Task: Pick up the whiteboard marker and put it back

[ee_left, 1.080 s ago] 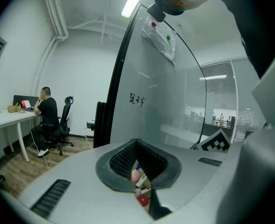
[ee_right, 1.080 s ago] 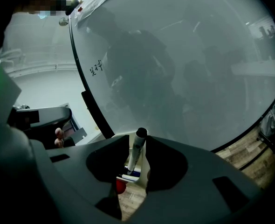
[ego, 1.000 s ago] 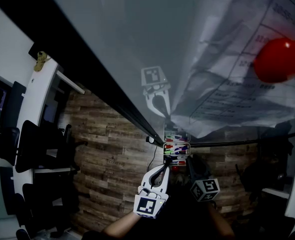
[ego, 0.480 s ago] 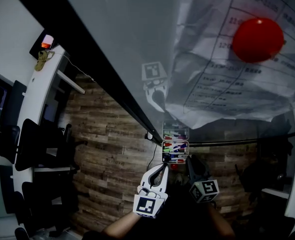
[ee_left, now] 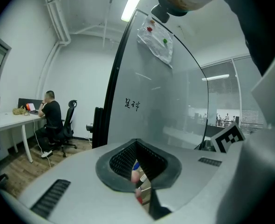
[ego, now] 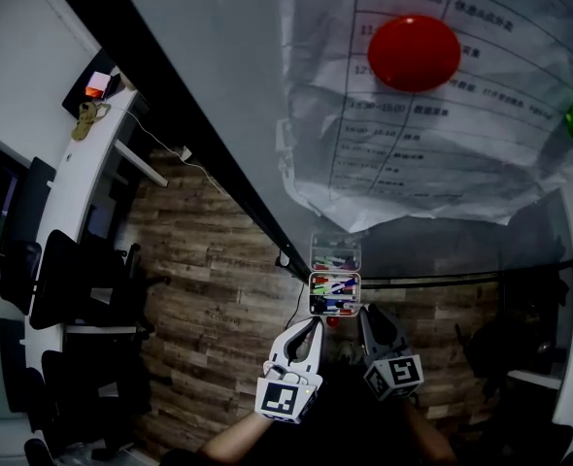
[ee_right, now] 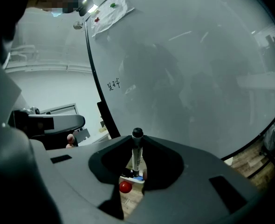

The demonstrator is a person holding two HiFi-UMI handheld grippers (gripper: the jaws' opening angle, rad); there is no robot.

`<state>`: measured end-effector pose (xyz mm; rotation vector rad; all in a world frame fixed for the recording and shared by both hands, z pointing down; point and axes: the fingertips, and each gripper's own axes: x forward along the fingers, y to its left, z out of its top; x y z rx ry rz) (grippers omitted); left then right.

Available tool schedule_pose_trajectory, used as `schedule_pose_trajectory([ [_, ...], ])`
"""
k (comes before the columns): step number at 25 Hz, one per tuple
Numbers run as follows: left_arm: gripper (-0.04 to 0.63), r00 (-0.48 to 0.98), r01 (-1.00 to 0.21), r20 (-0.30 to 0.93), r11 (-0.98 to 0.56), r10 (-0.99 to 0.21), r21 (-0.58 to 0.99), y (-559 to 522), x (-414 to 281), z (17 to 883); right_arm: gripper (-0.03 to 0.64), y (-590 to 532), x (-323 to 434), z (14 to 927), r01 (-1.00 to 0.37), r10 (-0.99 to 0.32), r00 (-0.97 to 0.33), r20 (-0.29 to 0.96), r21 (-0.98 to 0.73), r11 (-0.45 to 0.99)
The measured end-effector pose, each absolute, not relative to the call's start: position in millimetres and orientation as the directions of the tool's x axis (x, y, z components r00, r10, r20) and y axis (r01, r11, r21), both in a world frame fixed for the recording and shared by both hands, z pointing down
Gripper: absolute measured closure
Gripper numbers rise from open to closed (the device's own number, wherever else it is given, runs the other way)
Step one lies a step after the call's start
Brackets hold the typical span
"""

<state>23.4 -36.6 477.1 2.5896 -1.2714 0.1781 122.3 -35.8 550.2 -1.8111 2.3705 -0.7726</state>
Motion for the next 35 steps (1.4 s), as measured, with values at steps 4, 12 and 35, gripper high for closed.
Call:
schedule_pose_trajectory([
  [4, 0.588, 0.606, -0.796, 0.215, -0.583, -0.766, 0.165, -34.2, 27.0, 475.2, 0.54, -30.8, 126.3, 549.2, -0.888, -0.915, -0.307, 0.263, -0.424, 0.176],
  [12, 0.588, 0.607, -0.794, 0.199, -0.596, -0.769, 0.122, -32.8, 29.1, 461.4, 0.54, -24.1, 130.5, 540.0, -0.897, -0.925, -0.296, 0.236, -0.402, 0.185],
  [35, 0.588, 0.669, -0.743, 0.148, -0.658, -0.728, 0.122, -25.2, 15.4, 458.9, 0.54, -13.9, 122.8, 516.8, -0.947, -0.951, -0.205, 0.232, -0.292, 0.133],
])
